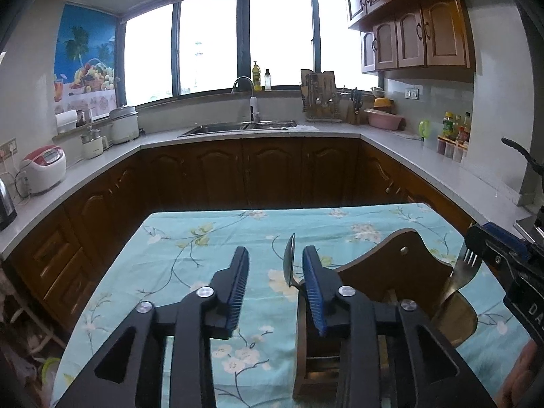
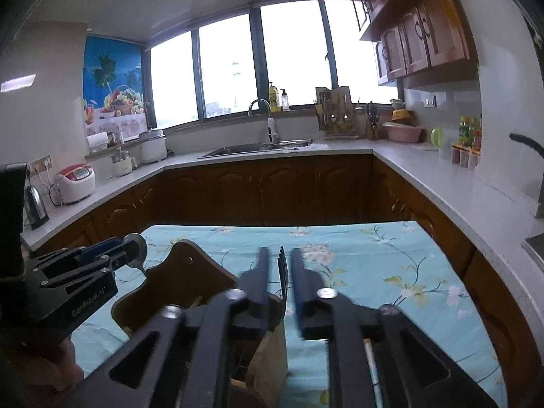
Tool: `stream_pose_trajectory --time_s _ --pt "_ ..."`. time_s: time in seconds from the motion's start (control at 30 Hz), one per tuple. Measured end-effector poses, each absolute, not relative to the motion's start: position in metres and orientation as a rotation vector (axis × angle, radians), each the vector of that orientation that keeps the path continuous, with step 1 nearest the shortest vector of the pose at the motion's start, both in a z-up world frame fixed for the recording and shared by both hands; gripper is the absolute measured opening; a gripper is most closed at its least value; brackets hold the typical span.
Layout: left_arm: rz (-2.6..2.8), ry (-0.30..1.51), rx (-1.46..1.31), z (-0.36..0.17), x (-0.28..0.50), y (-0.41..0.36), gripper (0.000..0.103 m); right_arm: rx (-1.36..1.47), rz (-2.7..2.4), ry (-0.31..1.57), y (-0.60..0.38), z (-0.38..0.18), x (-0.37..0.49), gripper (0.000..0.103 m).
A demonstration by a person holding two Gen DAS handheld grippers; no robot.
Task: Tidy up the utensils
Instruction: 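Open the left tool over the holder while the right tool drops the fork in, then move both tools back over the remaining utensils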
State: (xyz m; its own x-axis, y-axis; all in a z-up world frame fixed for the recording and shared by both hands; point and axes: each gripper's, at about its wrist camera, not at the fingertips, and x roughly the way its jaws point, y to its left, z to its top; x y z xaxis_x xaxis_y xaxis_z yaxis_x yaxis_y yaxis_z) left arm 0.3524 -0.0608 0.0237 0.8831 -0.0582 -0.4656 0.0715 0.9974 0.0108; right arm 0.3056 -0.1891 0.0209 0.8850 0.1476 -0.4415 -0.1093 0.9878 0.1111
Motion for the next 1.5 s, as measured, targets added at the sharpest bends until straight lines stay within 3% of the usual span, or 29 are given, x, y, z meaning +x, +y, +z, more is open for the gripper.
stream_pose_trajectory --time_s 0.03,0.1,0.27,0.37,0.63,1.5 --pt "-0.066 0.482 0.027 0.026 0.351 -0.059 0.039 0.089 0.135 0.462 -0.190 0.022 0.304 0.038" --pt "-0.065 0.484 0.022 0.026 0.349 -0.057 0.044 0.094 0.136 0.459 -0.190 0.022 0.302 0.040" --pt "-0.052 0.490 -0.011 0.025 0.332 -0.051 0.074 0.128 0.140 0.448 -0.195 0.028 0.292 0.055" --pt "-0.045 0.496 -0.031 0.030 0.316 -0.042 0.086 0.156 0.141 0.445 -0.200 0.032 0.284 0.068" --pt "-0.048 0.551 -0.073 0.029 0.272 -0.020 0.092 0.275 0.145 0.455 -0.217 0.033 0.245 0.088" --pt "-0.065 0.761 -0.170 0.002 0.174 0.025 0.093 0.305 0.093 0.665 -0.218 -0.020 0.130 0.091"
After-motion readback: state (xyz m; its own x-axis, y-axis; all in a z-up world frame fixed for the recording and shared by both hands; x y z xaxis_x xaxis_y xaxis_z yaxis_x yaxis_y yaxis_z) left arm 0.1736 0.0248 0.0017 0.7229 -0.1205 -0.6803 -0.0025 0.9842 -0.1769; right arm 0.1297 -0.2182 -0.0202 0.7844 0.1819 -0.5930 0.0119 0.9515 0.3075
